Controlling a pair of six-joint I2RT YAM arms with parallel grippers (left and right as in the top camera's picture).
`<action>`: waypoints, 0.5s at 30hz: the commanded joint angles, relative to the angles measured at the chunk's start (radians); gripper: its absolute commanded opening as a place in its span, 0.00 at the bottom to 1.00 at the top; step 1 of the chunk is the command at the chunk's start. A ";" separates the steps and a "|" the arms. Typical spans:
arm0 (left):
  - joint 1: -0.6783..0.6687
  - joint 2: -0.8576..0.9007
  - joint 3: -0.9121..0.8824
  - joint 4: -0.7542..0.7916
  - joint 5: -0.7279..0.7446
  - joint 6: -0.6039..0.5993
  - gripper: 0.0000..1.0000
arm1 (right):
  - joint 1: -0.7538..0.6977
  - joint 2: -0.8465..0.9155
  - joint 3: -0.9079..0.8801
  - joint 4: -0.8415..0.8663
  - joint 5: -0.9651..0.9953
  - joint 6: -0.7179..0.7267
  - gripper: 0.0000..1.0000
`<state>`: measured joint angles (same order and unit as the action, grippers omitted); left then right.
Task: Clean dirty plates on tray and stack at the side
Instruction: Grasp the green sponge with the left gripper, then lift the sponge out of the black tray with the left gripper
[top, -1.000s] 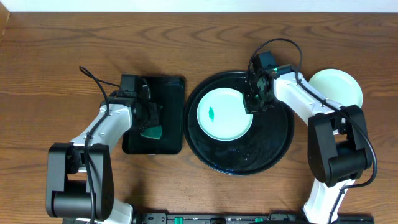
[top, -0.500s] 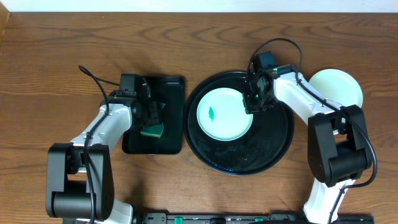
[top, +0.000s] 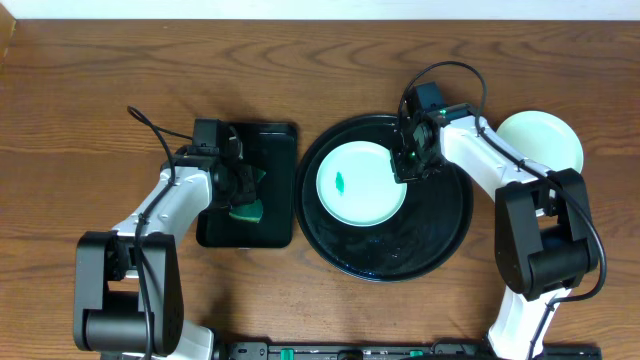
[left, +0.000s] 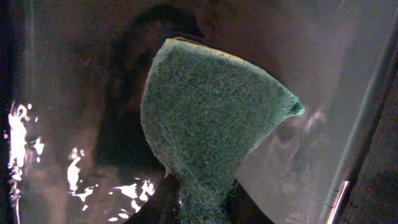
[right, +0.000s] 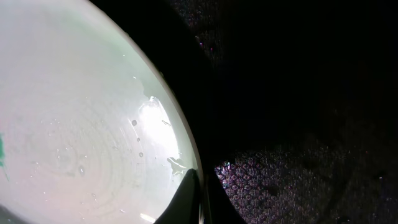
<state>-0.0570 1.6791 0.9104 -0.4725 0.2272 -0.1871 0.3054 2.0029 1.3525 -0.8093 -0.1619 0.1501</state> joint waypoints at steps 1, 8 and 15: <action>-0.002 -0.016 0.009 -0.012 -0.003 0.000 0.15 | 0.013 0.015 -0.006 0.005 -0.012 0.006 0.01; -0.002 -0.050 0.025 -0.012 -0.002 0.000 0.08 | 0.013 0.015 -0.006 0.005 -0.012 0.006 0.01; -0.001 -0.226 0.035 0.007 -0.003 0.000 0.07 | 0.013 0.015 -0.006 0.005 -0.012 0.006 0.01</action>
<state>-0.0570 1.5429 0.9104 -0.4728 0.2298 -0.1860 0.3054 2.0029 1.3525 -0.8093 -0.1623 0.1497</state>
